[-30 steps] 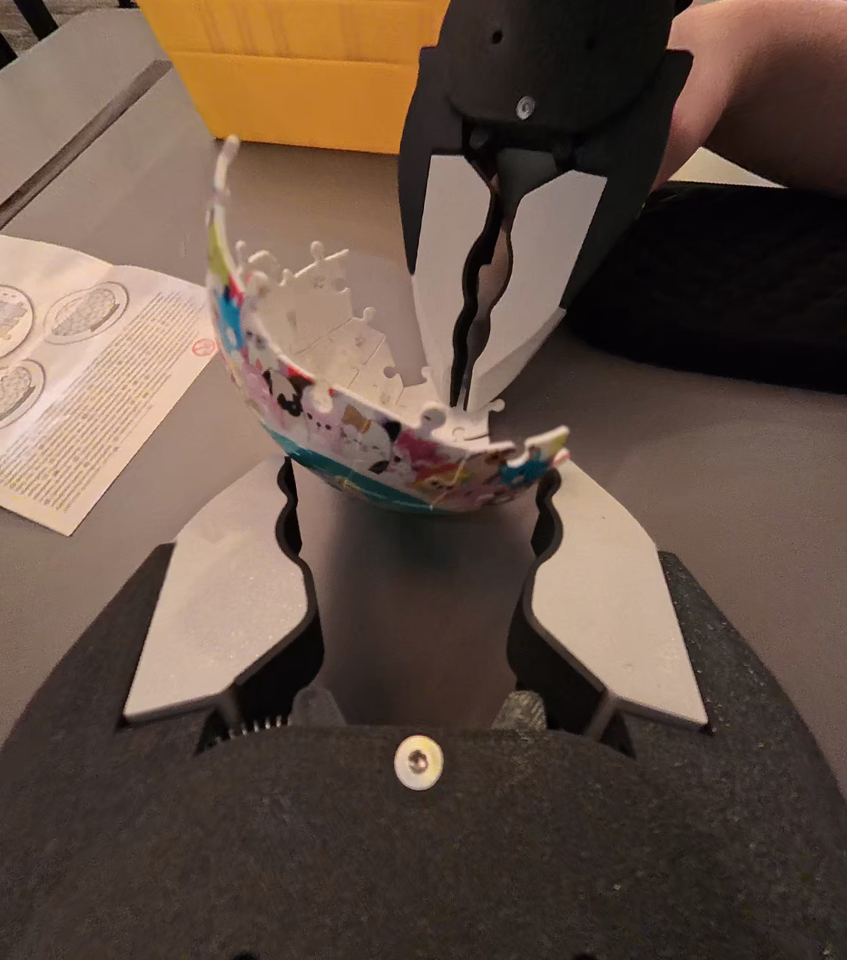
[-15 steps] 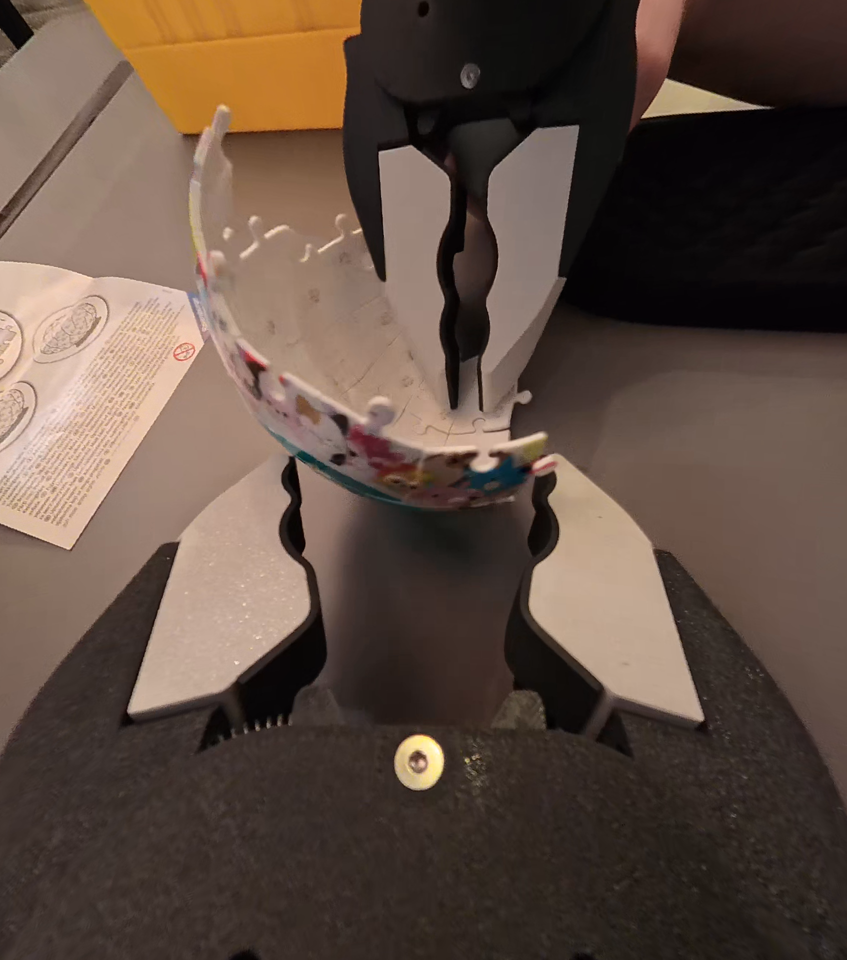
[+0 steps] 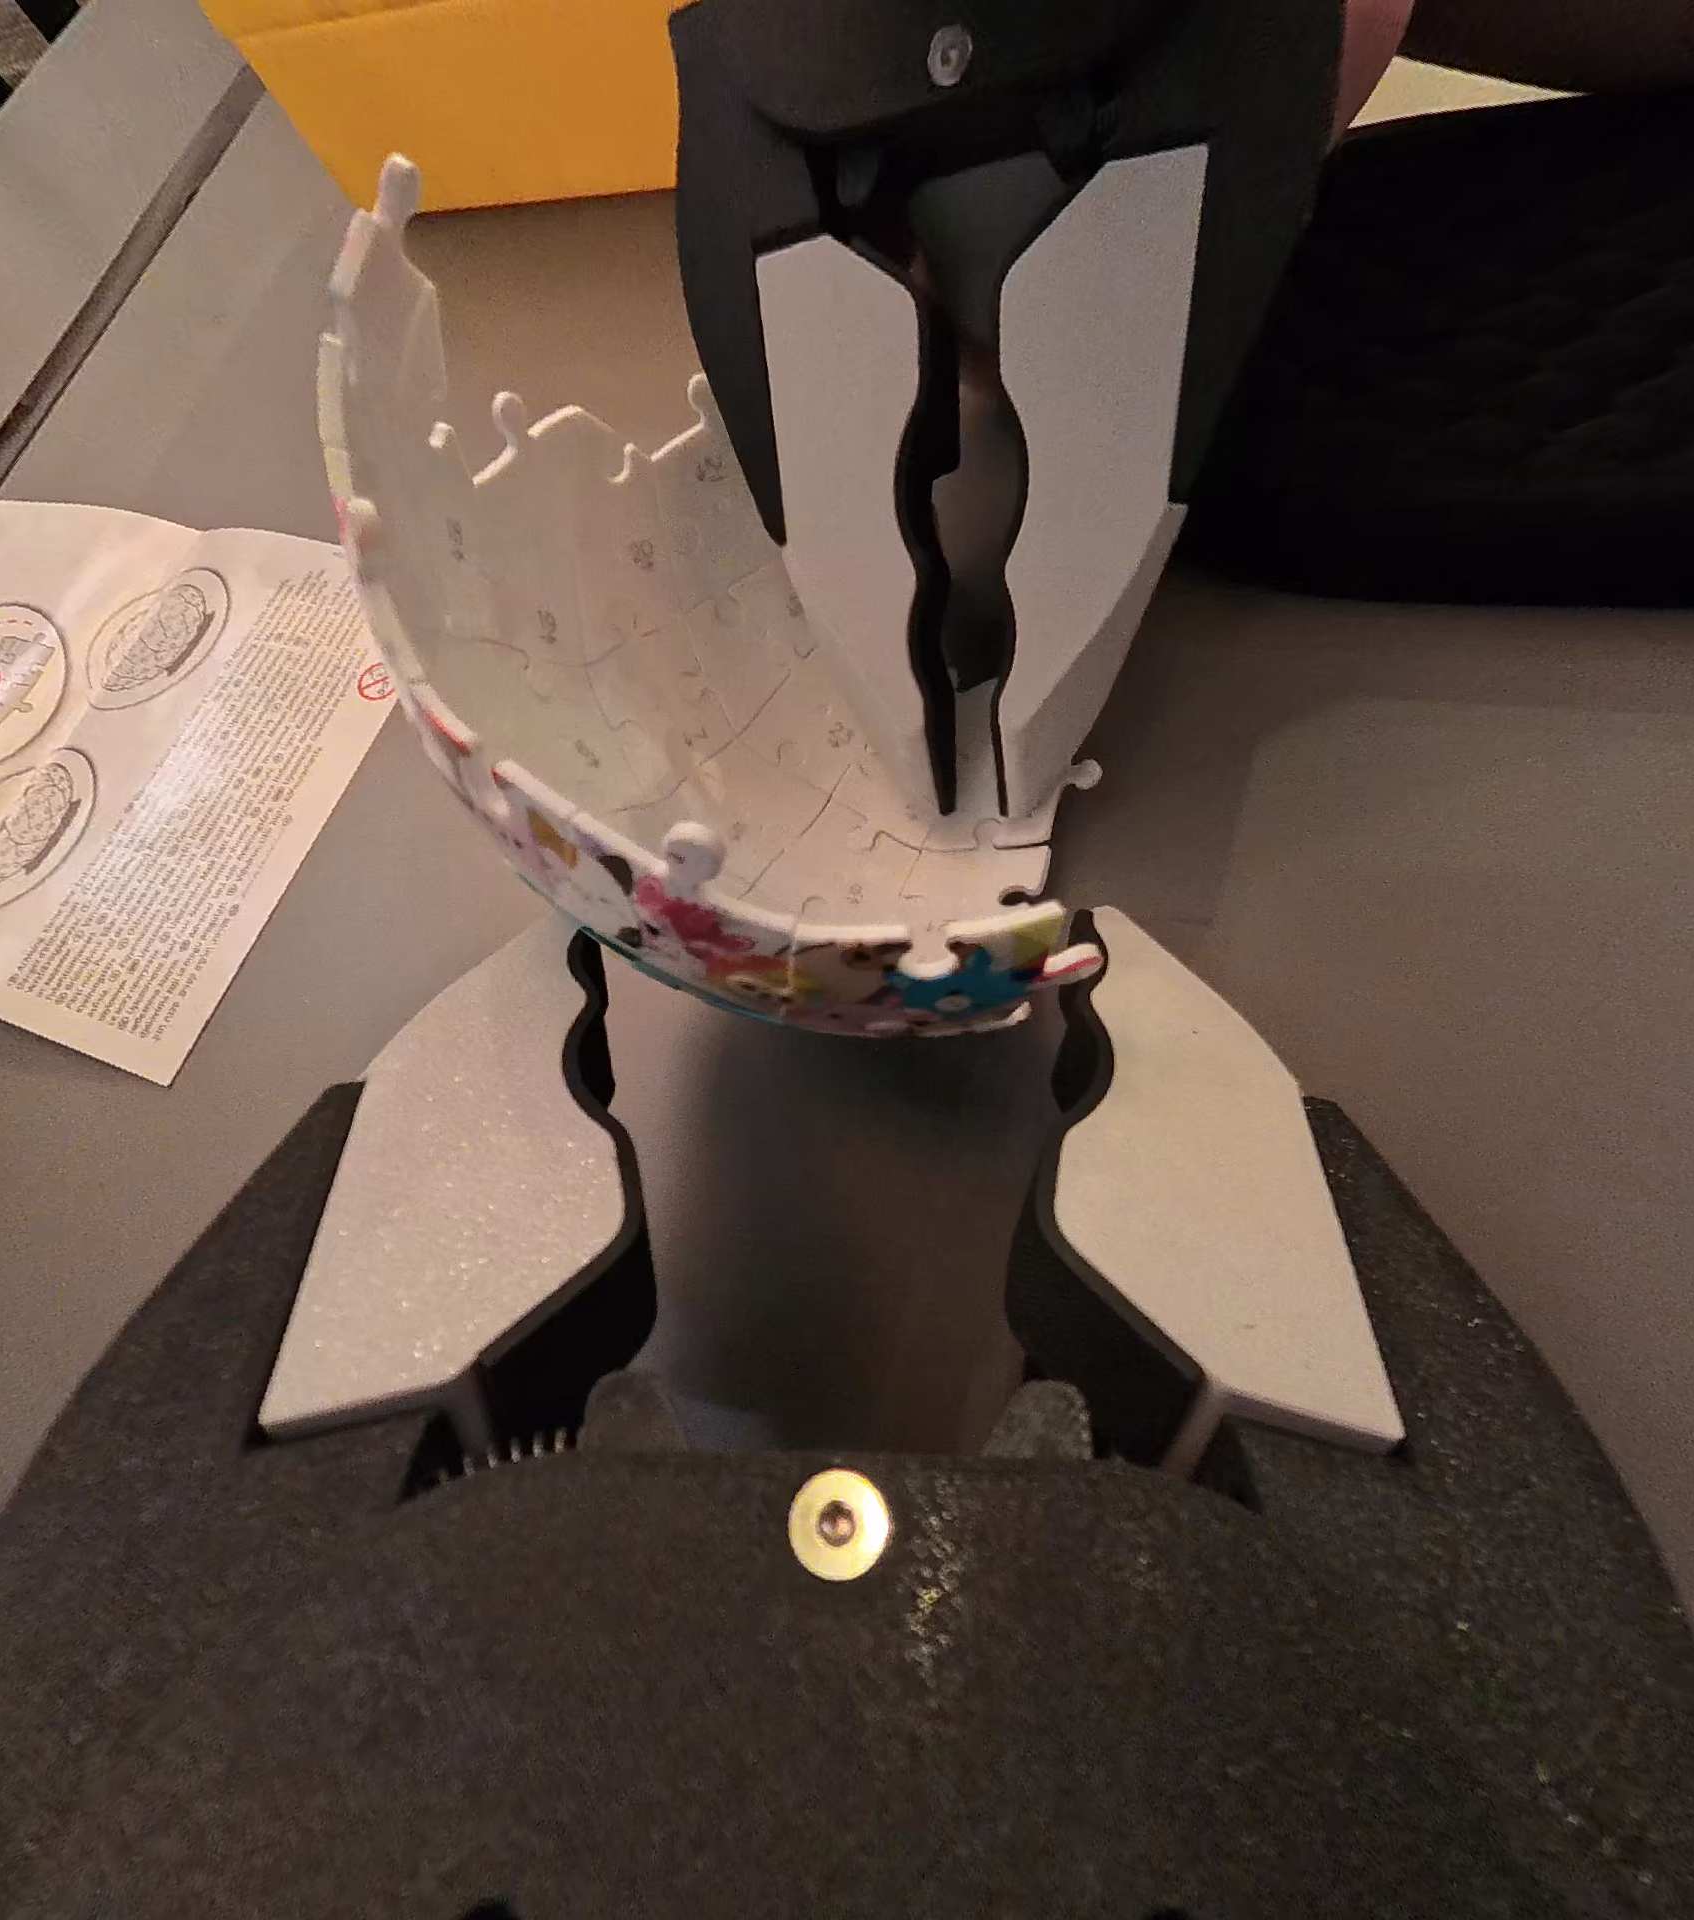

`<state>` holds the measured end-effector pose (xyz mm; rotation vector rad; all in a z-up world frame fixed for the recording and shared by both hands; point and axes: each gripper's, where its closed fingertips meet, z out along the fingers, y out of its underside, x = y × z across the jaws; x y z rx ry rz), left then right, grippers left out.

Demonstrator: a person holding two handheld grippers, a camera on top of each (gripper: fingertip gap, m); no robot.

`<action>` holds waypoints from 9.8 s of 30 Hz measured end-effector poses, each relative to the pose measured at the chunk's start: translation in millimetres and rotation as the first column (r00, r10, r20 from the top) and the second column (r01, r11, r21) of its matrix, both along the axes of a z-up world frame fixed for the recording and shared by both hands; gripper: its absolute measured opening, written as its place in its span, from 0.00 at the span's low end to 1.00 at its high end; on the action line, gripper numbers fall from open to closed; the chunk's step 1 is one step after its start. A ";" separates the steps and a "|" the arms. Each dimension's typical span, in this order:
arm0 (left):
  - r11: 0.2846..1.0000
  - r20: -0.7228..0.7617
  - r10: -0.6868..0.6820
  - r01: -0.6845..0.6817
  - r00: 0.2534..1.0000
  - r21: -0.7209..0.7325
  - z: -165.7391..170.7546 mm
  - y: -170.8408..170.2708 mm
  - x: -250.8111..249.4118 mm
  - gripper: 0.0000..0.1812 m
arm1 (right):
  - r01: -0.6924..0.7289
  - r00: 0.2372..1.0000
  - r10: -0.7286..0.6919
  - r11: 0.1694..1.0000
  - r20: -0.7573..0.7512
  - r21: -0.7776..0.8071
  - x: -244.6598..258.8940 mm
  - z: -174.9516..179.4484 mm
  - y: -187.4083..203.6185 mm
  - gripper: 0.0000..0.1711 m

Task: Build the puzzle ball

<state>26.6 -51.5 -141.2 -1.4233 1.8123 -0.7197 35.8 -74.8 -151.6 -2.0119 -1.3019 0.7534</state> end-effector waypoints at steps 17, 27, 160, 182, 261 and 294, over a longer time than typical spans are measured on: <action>1.000 0.005 -0.007 0.007 1.000 0.003 0.7 -2.5 1.5 0.46 | 0.016 0.987 -0.018 1.000 0.158 0.014 -2.6 -3.9 -3.7 0.02; 1.000 0.002 -0.017 0.017 1.000 0.007 0.0 -5.5 1.7 0.46 | 0.030 0.960 -0.029 1.000 0.277 0.002 -2.4 -6.4 -4.1 0.01; 1.000 -0.021 -0.013 0.012 1.000 -0.027 -2.6 -6.6 8.6 0.48 | 0.058 0.927 -0.026 0.995 0.373 -0.075 0.5 -6.9 -4.1 0.05; 0.999 -0.018 -0.018 0.018 1.000 -0.029 -2.1 -9.0 10.5 0.48 | 0.027 0.912 -0.064 0.995 0.406 0.097 0.9 -4.6 -0.9 0.07; 0.730 -0.052 0.233 -0.211 0.971 -0.650 23.8 10.7 -45.2 0.39 | 0.680 0.459 -0.867 0.482 -0.192 -0.552 22.2 26.3 21.7 0.09; 0.724 0.040 0.377 -0.268 0.925 -0.635 32.1 -4.6 -165.2 0.39 | 0.664 0.574 -0.781 0.619 -0.245 -0.419 -34.7 68.4 67.2 0.13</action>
